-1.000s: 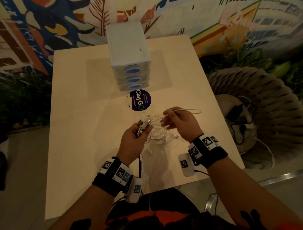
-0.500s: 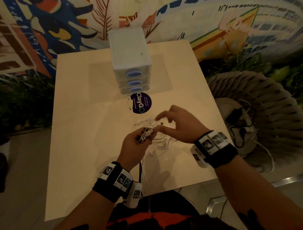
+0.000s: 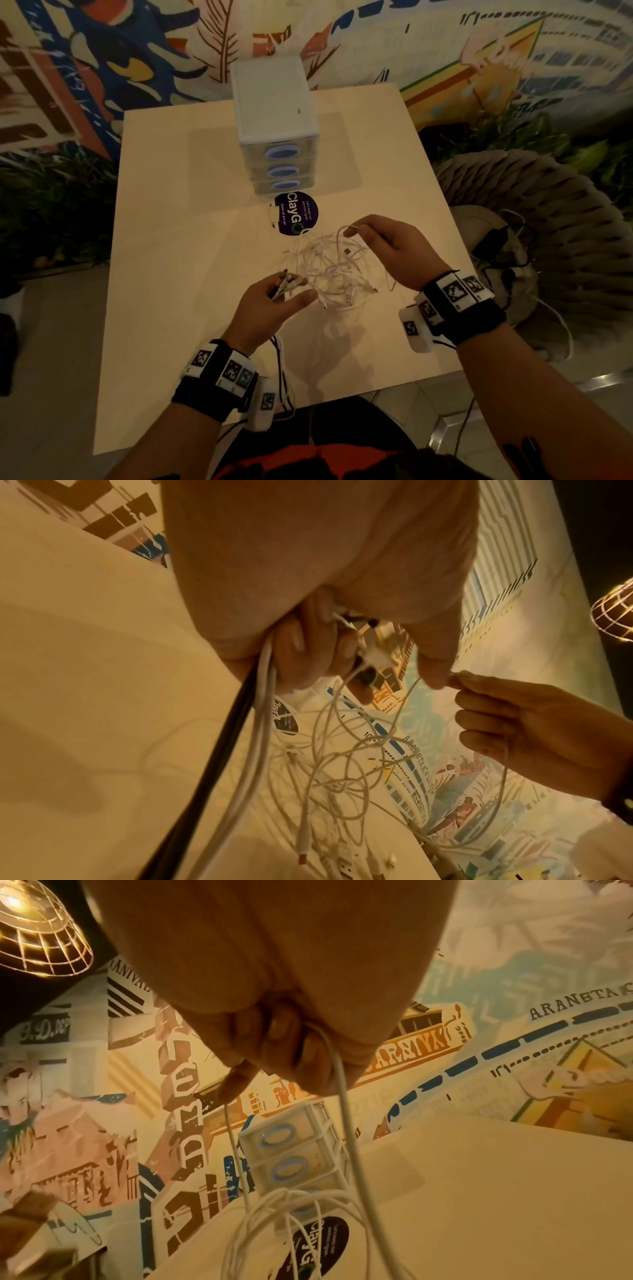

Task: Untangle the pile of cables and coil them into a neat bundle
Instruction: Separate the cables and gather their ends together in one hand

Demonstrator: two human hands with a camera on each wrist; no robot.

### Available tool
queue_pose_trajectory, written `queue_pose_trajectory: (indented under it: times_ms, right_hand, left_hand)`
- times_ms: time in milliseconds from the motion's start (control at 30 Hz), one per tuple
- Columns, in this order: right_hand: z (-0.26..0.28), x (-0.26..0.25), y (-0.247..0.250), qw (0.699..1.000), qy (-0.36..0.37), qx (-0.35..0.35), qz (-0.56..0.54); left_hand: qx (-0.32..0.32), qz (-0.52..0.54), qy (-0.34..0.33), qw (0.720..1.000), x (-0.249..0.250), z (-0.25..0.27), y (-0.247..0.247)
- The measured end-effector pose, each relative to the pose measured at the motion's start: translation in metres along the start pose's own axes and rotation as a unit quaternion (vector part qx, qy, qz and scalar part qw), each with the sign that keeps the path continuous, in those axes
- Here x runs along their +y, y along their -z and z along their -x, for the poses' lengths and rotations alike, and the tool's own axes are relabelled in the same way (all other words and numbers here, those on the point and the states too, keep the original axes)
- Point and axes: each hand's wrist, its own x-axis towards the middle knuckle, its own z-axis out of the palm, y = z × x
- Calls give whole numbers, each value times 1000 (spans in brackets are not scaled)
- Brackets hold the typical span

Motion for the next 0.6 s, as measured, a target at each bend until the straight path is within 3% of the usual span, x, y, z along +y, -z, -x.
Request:
queue_pose_trajectory:
  times_ms: [100, 300, 400, 500, 600]
  right_hand:
    - [1, -4, 1, 999, -4, -6, -33]
    - [3, -16, -17, 995, -24, -93, -29]
    - [6, -21, -26, 992, -19, -117, -52]
    - [6, -25, -27, 991, -7, -110, -78]
    - [6, -24, -19, 991, 1, -94, -94]
  left_hand:
    - [-13, -17, -4, 1000, 2, 2, -1]
    - [55, 0, -35, 998, 2, 1, -10]
    - [44, 41, -49, 997, 3, -1, -17]
    - [26, -44, -56, 997, 4, -4, -20]
    - [66, -60, -36, 995, 5, -6, -21]
